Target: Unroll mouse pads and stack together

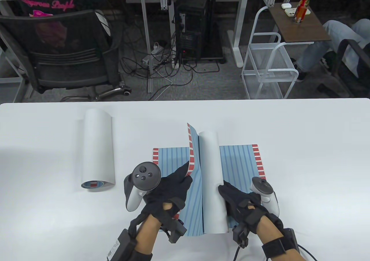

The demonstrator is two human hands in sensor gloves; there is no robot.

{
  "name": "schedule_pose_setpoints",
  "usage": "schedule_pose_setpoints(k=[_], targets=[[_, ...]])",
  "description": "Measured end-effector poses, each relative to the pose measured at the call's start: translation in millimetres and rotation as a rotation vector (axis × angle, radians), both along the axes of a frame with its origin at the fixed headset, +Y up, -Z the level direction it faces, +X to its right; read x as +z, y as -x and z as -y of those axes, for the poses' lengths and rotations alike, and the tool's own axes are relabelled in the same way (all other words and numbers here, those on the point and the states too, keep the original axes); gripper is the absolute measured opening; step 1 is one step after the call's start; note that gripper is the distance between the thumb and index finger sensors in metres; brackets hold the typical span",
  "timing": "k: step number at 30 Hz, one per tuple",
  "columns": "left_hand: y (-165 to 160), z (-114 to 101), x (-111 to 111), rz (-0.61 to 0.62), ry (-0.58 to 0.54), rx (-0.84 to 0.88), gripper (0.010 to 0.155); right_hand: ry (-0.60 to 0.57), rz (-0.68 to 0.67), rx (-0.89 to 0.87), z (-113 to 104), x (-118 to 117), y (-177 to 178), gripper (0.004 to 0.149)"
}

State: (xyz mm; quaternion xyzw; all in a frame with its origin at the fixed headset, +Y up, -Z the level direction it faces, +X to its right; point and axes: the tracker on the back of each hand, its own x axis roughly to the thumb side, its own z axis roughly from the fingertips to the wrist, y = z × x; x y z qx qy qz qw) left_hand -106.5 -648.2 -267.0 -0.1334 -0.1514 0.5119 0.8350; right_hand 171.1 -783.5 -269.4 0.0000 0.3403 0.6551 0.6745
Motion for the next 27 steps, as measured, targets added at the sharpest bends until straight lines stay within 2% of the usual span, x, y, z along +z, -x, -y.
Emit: schedule_pose_setpoints(k=[27], targets=[[15, -30, 4, 0.051, -0.083, 0.047, 0.056, 0.056, 0.043, 0.033, 4, -1, -13, 0.087]])
